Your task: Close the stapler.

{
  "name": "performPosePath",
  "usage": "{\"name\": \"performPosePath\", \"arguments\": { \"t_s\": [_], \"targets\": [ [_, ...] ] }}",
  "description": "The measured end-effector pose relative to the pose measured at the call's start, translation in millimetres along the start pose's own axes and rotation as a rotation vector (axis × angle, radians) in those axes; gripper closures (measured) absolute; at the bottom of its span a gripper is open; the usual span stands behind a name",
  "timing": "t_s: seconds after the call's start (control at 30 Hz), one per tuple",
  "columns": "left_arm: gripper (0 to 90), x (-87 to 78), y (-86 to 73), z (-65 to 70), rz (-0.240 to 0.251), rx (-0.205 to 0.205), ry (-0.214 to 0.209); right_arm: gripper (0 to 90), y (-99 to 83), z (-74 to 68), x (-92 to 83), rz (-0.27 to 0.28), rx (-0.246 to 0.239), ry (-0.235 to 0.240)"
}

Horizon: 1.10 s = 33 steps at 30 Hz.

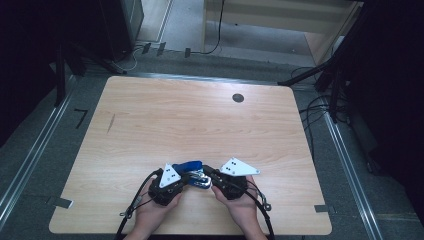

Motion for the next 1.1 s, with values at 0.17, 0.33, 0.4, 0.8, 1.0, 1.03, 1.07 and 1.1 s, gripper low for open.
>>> {"name": "performPosePath", "arguments": {
  "t_s": [0.17, 0.33, 0.4, 0.8, 1.0, 1.03, 1.07, 1.1],
  "targets": [
    [90.0, 0.1, 0.1, 0.1, 0.002, 0.0, -0.002, 90.0, 4.4, -3.7, 1.6, 0.0, -0.008, 0.01],
    [90.0, 0.1, 0.2, 0.3, 0.002, 0.0, -0.002, 90.0, 9.0, -8.3, 3.4, -0.002, -0.02, 0.009],
    [90.0, 0.1, 0.2, 0.4, 0.001, 0.001, -0.003, 90.0, 10.1, -9.3, 4.0, 0.001, -0.022, 0.013],
    [90.0, 0.2, 0.2, 1.0, 0.0, 0.014, 0.0, 90.0, 20.7, -21.3, 11.4, 0.0, -0.047, 0.031],
    [90.0, 0.3, 0.5, 1.3, -0.002, 0.019, 0.007, 90.0, 25.8, -27.5, 16.6, -0.001, -0.06, 0.043],
    [90.0, 0.3, 0.4, 1.3, -0.002, 0.02, 0.007, 90.0, 27.9, -29.7, 18.8, -0.002, -0.069, 0.048],
    [90.0, 0.3, 0.6, 1.6, -0.001, 0.02, 0.008, 90.0, 28.9, -31.0, 20.1, -0.006, -0.076, 0.05],
    [90.0, 0.3, 0.6, 1.6, -0.001, 0.02, 0.008, 90.0, 28.9, -31.0, 20.1, -0.006, -0.076, 0.05]
  ]
}}
Point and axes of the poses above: each handheld gripper's, and its own axes: x roughly forward along the jaws, y roughly out of its top, z roughly to its right, the point moved 7 cm from there along x, roughly forward along the jaws, and after that the axes turned 15 degrees about x, right-handed, at the moved point
